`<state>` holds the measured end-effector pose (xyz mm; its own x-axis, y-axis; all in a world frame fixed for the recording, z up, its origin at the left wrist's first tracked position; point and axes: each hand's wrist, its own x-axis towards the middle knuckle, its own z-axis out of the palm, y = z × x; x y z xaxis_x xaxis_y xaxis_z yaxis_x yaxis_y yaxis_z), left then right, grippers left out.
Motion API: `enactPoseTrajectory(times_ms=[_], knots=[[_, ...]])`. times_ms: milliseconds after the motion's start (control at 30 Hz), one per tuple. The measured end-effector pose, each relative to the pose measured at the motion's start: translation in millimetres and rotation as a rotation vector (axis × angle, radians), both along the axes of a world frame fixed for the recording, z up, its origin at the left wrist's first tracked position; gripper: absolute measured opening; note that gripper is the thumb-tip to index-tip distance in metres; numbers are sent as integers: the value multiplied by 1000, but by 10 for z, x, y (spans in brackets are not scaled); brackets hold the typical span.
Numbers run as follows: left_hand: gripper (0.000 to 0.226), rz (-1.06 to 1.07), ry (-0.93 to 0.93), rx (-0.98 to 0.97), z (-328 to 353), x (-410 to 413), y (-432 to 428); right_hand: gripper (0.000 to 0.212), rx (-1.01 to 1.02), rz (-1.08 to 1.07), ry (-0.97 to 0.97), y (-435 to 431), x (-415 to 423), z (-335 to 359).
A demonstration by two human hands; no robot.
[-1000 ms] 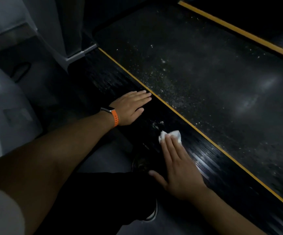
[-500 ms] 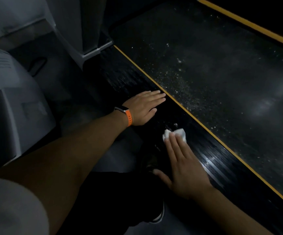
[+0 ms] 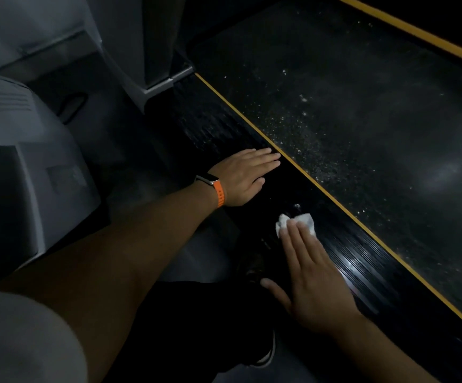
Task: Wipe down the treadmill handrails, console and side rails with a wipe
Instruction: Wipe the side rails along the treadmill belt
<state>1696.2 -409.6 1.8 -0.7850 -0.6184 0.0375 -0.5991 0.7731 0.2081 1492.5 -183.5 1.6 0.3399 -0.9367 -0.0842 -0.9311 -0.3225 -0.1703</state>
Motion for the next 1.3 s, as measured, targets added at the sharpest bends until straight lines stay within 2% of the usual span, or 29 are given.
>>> enactPoseTrajectory(times_ms=[167, 433, 667, 900, 1167, 1300], knots=[[63, 7, -9, 6, 26, -9, 12, 100, 53, -34, 28, -599, 321, 8], [64, 11, -26, 12, -8, 4, -5, 95, 4, -35, 18, 76, -222, 47], [63, 8, -11, 3, 29, -6, 6, 98, 35, -95, 48, -726, 197, 33], [64, 16, -24, 30, -19, 13, -21, 93, 37, -72, 15, 40, -375, 58], [63, 10, -1, 4, -22, -6, -17, 96, 58, -79, 58, -754, 135, 36], [63, 6, -1, 6, -20, 3, -32, 94, 69, -60, 49, -311, -228, 52]])
